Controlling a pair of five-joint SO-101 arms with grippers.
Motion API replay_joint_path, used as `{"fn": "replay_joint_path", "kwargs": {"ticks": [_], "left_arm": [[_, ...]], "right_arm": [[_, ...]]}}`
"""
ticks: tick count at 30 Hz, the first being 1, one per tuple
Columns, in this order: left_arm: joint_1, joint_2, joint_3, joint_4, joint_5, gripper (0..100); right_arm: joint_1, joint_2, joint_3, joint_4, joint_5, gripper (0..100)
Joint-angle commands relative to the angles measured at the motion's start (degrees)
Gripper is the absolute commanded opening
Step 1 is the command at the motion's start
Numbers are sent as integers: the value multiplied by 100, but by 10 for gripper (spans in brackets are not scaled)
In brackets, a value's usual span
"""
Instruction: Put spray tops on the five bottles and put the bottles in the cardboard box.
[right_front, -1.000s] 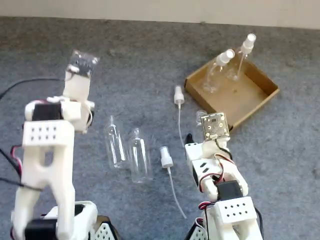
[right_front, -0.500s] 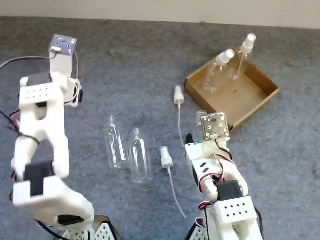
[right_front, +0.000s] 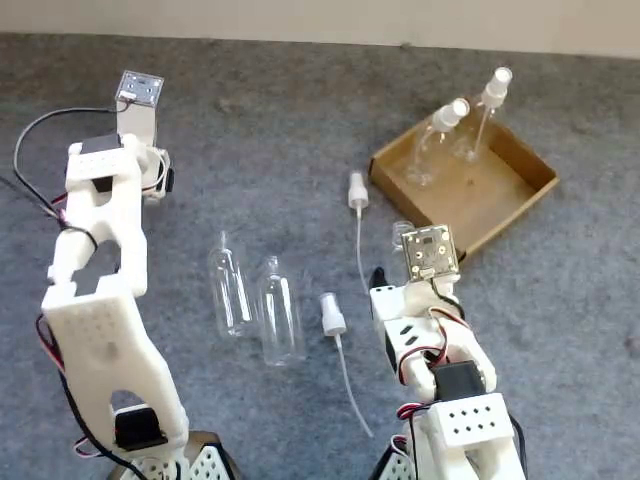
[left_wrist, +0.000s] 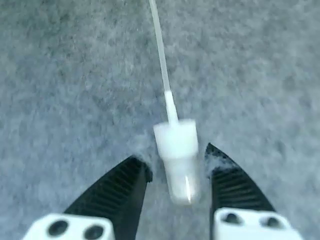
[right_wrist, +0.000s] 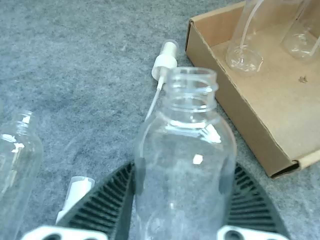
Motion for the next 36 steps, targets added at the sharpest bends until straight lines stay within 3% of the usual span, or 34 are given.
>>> {"fn": "replay_joint_path", "kwargs": {"ticks": [1,9,16,21,27,36], "left_arm": [[-40,382,-840,-123,0,147],[-57,1341,-1771,-44,0,146],[-31,1411,-1921,985,0,146],[-40,1437,-1912,1134,0,146],[-40,1437,-1903,1152,-9,13],[-66,1385,-1930,1152,-26,14]], "right_arm": [[22,-101,-48,-136,-9,192],[22,-101,-48,-136,-9,192],[22,-101,-48,-136,-9,192],[22,-101,-48,-136,-9,192],[22,-101,-48,-136,-9,192],[22,-101,-48,-136,-9,192]]}}
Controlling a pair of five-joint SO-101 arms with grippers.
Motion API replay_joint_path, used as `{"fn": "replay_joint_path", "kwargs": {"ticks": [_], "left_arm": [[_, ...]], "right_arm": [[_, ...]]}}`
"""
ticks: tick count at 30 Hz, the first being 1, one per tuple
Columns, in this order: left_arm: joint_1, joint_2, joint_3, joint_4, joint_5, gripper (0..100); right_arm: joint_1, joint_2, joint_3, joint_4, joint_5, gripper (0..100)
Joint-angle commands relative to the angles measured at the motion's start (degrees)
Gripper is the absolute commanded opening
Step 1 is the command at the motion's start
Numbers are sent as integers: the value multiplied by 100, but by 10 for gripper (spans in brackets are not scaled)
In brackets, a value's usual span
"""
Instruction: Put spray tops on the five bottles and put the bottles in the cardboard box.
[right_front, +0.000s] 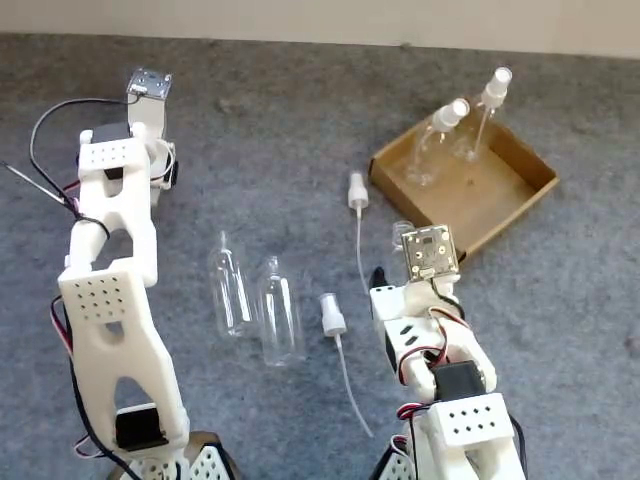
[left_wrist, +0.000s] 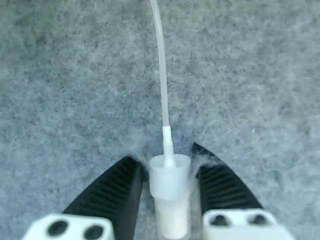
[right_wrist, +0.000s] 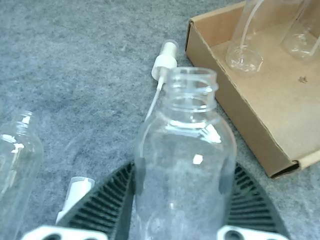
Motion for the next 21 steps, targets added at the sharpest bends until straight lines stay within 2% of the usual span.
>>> {"fn": "replay_joint_path", "kwargs": {"ticks": [1,5,21], "left_arm": [[-75,-75,-48,185,-53,14],[-48,-444,-84,554,-62,14],[303,-2448,-75,3130,-62,15]], "right_arm": [[22,-101,-48,-136,-9,192],[22,-101,-48,-136,-9,192],[22,-101,-48,-136,-9,192]]}}
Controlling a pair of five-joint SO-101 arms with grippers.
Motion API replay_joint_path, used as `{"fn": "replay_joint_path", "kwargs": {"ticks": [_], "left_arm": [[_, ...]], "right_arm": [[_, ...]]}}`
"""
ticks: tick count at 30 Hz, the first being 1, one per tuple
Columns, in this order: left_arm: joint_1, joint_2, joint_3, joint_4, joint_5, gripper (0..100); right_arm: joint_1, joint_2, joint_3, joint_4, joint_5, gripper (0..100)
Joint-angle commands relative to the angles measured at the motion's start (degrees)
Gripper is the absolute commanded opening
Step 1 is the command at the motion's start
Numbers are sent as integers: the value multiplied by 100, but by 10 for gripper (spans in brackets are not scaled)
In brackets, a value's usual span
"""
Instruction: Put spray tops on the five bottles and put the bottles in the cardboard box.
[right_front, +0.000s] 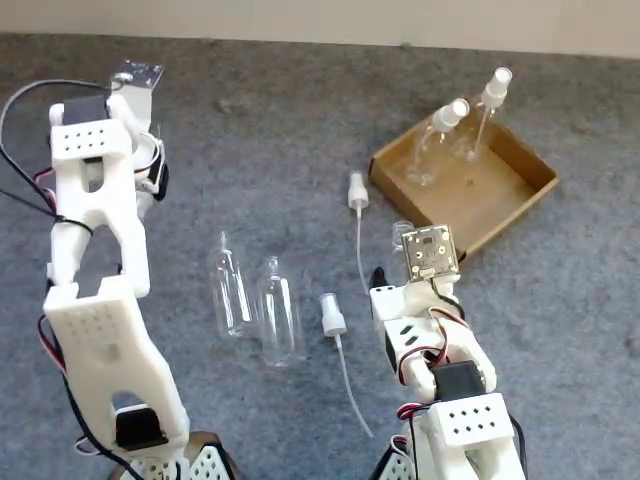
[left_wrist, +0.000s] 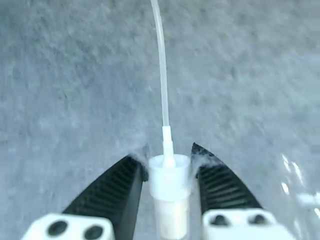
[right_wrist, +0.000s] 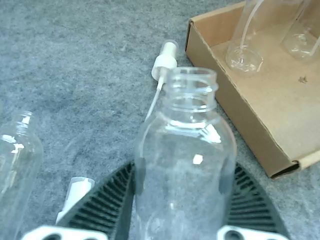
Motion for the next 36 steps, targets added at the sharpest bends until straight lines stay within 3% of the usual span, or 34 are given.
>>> {"fn": "replay_joint_path", "kwargs": {"ticks": [1,10,14,26,36], "left_arm": [[215,-901,-127,677,-62,15],[224,-2044,-92,1125,-97,14],[224,-2624,171,1143,-862,14],[180,-4848,2765,1116,-2760,18],[163,-5200,4127,844,-4440,16]], "right_arm": [[22,-101,-48,-136,-18,192],[22,-101,-48,-136,-18,192],[22,-101,-48,-136,-9,192],[22,-101,-48,-136,-9,192],[22,-101,-48,-136,-9,192]]}}
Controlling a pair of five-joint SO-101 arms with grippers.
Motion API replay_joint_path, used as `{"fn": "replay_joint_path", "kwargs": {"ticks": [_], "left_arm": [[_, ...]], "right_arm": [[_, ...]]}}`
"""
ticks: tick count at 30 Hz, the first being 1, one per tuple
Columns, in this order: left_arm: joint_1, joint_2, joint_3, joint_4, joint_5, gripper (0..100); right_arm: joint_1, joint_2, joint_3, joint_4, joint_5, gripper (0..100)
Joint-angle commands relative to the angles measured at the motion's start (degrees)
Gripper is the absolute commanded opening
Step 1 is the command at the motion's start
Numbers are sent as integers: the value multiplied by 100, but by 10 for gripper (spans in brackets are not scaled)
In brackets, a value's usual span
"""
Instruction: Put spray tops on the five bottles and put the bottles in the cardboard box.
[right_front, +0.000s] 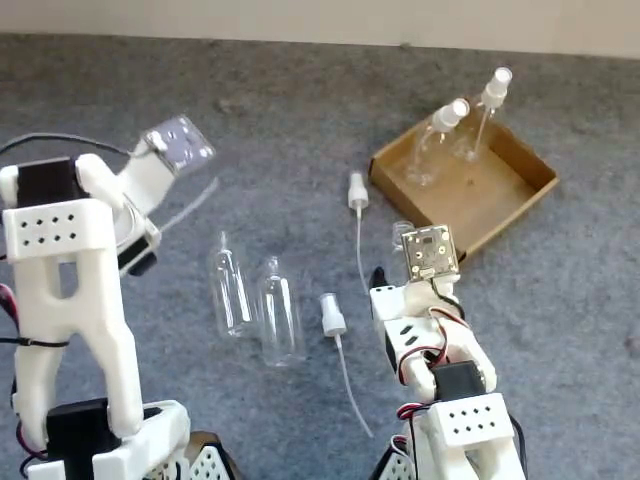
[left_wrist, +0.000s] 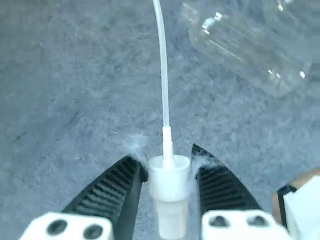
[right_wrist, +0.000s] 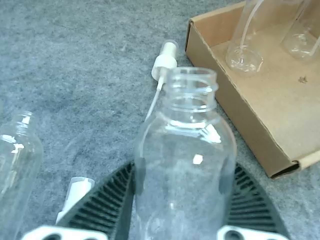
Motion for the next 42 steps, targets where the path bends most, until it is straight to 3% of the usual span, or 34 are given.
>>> {"fn": "replay_joint_path", "kwargs": {"ticks": [1,9,20,25,33,42], "left_arm": [[57,-242,453,-422,-721,16],[-444,-259,1569,-2207,-1644,18],[-374,-259,3547,-4193,-3578,18],[-374,-259,4101,-5037,-3789,18],[-382,-268,4321,-5732,-3763,18],[-382,-277,4207,-5846,-3754,18]], "right_arm": [[22,-101,-48,-136,-9,192],[22,-101,-48,-136,-9,192],[-189,-101,92,-136,-9,192],[-189,-101,92,-136,-9,192],[-189,-101,92,-136,-9,192],[-189,-101,92,-136,-9,192]]}}
